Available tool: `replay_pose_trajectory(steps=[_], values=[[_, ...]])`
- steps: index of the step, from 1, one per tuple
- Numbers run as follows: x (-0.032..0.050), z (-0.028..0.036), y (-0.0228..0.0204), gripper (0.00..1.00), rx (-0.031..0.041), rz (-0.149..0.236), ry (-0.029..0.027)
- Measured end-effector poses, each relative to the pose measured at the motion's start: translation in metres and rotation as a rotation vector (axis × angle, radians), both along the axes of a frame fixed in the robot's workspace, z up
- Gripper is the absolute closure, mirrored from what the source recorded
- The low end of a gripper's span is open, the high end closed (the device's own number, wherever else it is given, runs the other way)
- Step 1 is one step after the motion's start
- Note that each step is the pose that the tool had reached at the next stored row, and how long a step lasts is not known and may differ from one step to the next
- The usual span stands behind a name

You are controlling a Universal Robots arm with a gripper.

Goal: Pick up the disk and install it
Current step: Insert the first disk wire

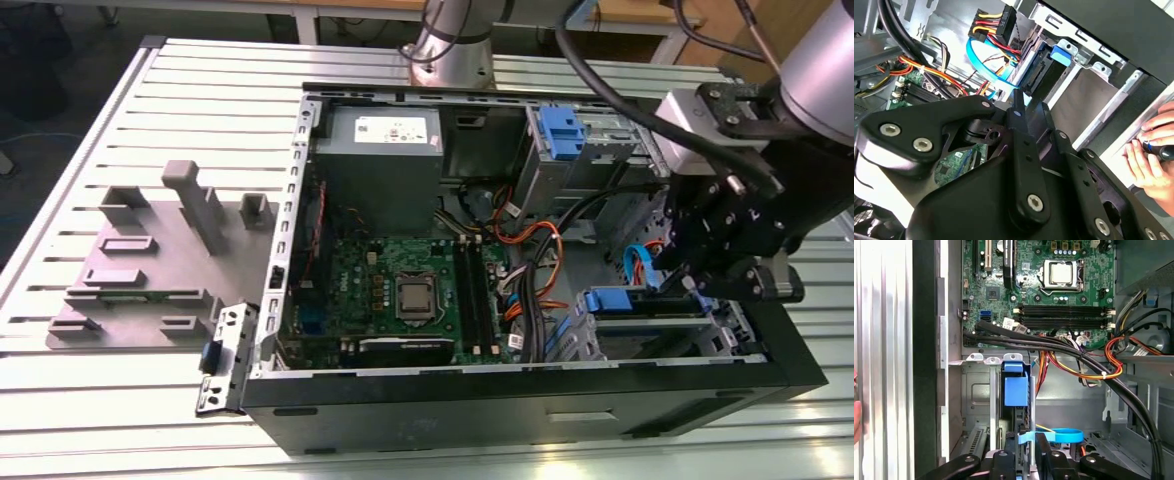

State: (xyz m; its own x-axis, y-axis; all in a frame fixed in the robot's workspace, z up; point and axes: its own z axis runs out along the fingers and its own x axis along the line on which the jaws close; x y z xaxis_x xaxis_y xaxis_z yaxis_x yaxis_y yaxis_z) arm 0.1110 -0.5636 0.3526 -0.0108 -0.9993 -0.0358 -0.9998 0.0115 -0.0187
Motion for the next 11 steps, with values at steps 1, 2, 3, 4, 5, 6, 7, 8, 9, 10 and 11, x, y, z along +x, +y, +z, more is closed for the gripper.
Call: replay_pose_trajectory(steps=[1, 2, 3, 4, 5, 6, 7, 8, 9, 10, 11], values=[[0.0000, 0.0019, 0.0000, 0.70, -0.0001, 0.000, 0.0000], [0.0000, 0.0039, 0.0001, 0.70, -0.0004, 0.000, 0.0000], [0.0000, 0.0056, 0.0001, 0.70, -0.0011, 0.000, 0.0000], [0.0000, 0.0062, 0.0001, 0.70, -0.0016, 0.000, 0.0001], [0.0000, 0.0061, 0.0002, 0.70, -0.0016, 0.000, 0.0000], [0.0000, 0.0062, 0.0001, 0.70, -0.0020, 0.000, 0.0000], [0.0005, 0.0062, 0.0002, 0.70, -0.0030, 0.000, 0.0000], [0.0008, 0.0066, 0.0001, 0.70, -0.0030, 0.000, 0.0000], [0.0008, 0.0066, 0.0001, 0.70, -0.0030, 0.000, 0.0000], [0.0008, 0.0068, 0.0001, 0.70, -0.0031, 0.000, 0.0000], [0.0008, 0.0072, 0.0001, 0.70, -0.0033, 0.000, 0.0000]])
